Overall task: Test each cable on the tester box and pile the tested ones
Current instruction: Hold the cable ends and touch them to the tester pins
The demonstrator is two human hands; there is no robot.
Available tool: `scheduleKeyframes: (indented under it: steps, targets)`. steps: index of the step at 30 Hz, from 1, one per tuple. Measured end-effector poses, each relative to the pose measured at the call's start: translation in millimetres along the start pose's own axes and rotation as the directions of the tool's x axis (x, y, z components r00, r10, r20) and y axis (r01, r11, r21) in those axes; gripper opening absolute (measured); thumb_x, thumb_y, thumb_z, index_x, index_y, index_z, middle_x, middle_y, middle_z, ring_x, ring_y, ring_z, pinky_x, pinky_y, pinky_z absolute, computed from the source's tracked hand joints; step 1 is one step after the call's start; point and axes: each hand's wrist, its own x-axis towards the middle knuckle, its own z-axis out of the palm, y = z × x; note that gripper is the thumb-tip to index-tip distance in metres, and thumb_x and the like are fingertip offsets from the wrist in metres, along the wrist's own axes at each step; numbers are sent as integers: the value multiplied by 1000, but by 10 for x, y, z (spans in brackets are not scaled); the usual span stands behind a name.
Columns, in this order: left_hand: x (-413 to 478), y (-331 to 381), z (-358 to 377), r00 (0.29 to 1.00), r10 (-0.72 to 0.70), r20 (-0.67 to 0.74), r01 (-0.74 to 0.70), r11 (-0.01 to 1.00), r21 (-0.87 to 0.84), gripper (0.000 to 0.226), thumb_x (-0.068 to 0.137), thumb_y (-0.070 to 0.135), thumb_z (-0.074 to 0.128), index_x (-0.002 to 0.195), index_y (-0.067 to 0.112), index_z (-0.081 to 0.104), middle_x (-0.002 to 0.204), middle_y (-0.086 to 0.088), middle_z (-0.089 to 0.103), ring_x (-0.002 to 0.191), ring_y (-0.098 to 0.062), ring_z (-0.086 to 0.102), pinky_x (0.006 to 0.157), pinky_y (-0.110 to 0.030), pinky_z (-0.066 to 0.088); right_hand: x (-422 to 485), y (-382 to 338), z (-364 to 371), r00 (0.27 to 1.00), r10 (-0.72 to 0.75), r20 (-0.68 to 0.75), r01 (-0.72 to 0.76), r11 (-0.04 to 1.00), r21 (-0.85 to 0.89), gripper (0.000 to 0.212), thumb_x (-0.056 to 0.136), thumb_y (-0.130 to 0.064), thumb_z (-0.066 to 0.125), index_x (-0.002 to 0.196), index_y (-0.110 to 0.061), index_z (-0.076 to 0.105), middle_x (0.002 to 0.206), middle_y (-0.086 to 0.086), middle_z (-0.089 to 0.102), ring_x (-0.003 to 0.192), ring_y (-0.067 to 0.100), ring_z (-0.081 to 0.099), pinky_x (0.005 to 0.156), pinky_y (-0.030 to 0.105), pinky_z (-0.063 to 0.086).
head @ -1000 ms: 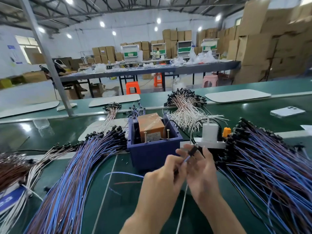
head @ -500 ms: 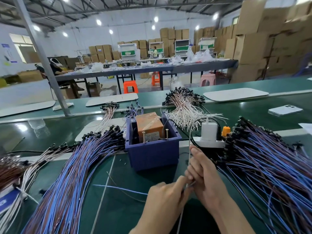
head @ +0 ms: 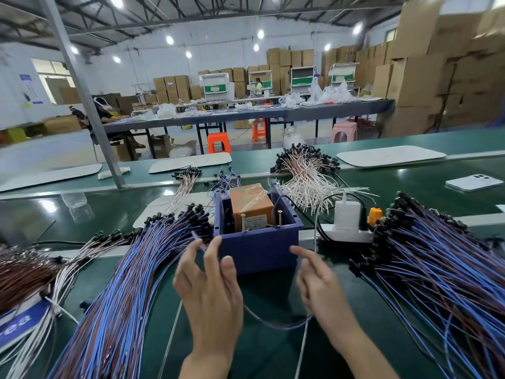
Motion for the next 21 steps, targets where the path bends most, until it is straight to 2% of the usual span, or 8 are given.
scheduleKeyframes:
  steps: [2,3,6,9,11,15,18,21]
  targets:
    - [-63,100,-2,993,100,58,-96,994,-58,40,107,34,30,132,15,54,125,-10,45,104,-30,52,93,-44,42,-82,59,113,989,-137,46,145,944,-297,35,108,-32,34,130,-52,52,59,-7,48,52,4,40,49,20,35]
    - [-100,139,1,984,155,87,-149,986,-78,40,107,34,30,134,17,54,120,-8,45,98,-26,51,88,-41,43,-108,74,146,980,-186,70,198,902,-383,36,108,-35,33,133,-57,45,61,-6,51,52,4,43,51,21,37]
    - [-184,243,6,932,314,180,-285,943,-170,39,109,36,30,135,21,55,116,-2,47,94,-18,47,85,-31,42,-141,39,176,966,-248,79,255,847,-467,47,104,-40,37,140,-68,24,75,-13,62,61,4,58,57,19,44]
    - [-209,305,11,864,420,278,-364,902,-234,37,109,40,28,132,25,54,118,4,48,98,-13,49,87,-25,42,-179,0,131,953,-264,152,303,777,-552,84,99,-16,55,146,-68,9,84,-23,64,76,1,65,67,13,48]
    - [-203,314,7,854,421,307,-354,901,-252,36,110,40,28,129,25,54,118,4,48,96,-12,51,85,-24,43,-185,-5,98,944,-278,179,330,752,-571,92,94,-6,59,147,-67,14,85,-24,65,80,1,66,70,11,48]
    - [-168,280,-14,875,389,288,-304,905,-299,28,109,38,31,119,25,54,116,6,52,96,-13,55,84,-29,45,-174,-43,120,904,-374,207,426,753,-502,61,96,-6,60,135,-52,51,118,-28,66,109,-2,64,90,21,53]
    - [-166,242,-6,878,382,289,-286,902,-324,25,108,35,35,122,27,54,118,9,51,102,-11,56,86,-29,47,-176,-36,141,895,-399,198,442,736,-513,39,98,-10,59,116,-43,59,110,-23,66,100,3,67,80,27,55]
    - [-178,223,18,875,387,292,-273,891,-364,27,105,27,43,131,28,52,121,9,49,106,-11,57,88,-31,50,-168,-5,154,902,-401,160,420,730,-539,33,99,-10,57,108,-42,56,100,-22,63,89,5,65,71,20,51]
